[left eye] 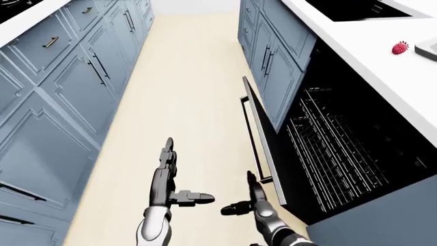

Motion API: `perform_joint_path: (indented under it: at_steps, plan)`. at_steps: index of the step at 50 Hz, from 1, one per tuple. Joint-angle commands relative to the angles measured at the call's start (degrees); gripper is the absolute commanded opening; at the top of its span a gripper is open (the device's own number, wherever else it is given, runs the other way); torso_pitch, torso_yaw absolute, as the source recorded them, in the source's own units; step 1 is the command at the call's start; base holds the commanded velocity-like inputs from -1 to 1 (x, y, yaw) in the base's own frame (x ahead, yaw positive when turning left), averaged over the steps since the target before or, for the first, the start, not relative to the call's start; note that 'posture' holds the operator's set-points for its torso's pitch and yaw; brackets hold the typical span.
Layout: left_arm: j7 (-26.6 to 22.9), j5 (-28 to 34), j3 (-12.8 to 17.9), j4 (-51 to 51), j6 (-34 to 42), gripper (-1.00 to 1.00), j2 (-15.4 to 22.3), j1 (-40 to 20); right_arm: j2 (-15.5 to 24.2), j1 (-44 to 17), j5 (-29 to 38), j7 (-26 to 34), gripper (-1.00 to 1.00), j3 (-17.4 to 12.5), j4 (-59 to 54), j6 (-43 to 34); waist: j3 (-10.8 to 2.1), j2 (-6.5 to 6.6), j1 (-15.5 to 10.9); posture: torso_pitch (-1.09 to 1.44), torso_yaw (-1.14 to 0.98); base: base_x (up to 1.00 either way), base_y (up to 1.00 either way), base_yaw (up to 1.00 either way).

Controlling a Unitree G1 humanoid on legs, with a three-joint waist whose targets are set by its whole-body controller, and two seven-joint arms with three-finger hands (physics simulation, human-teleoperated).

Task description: Close the dishwasher door

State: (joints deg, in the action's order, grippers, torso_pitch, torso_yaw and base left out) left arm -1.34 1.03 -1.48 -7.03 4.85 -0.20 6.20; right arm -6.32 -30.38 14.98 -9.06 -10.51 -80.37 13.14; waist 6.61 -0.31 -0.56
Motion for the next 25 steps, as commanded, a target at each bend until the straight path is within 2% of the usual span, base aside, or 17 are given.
perform_joint_path:
  at_steps: [1, 12, 25]
  plan:
    - [0.04, -0.05, -0.08, -2.55, -1.74, 1.00, 0.01, -0.69, 0.10, -1.10, -0.48, 0.23, 1.00, -0.07, 1.30, 1.51, -1.23, 0.14, -0.02, 0.15, 0.00, 0.00, 0.00, 0.00]
    - [0.08, -0.30, -0.53, -3.79, -1.41, 1.00, -0.05, -0.15, 2.20, -0.48, -2.10, -1.39, 1.00, 0.41, 1.52, 3.40, -1.11, -0.22, -0.17, 0.15, 0.00, 0.00, 0.00, 0.00]
    - [0.17, -0.45, -0.55, -4.44, -1.06, 1.00, -0.02, -0.07, 3.58, -0.09, -2.82, -8.22, 1.00, 1.12, 1.72, 5.58, -1.07, -0.47, -0.34, 0.15, 0.00, 0.00, 0.00, 0.00]
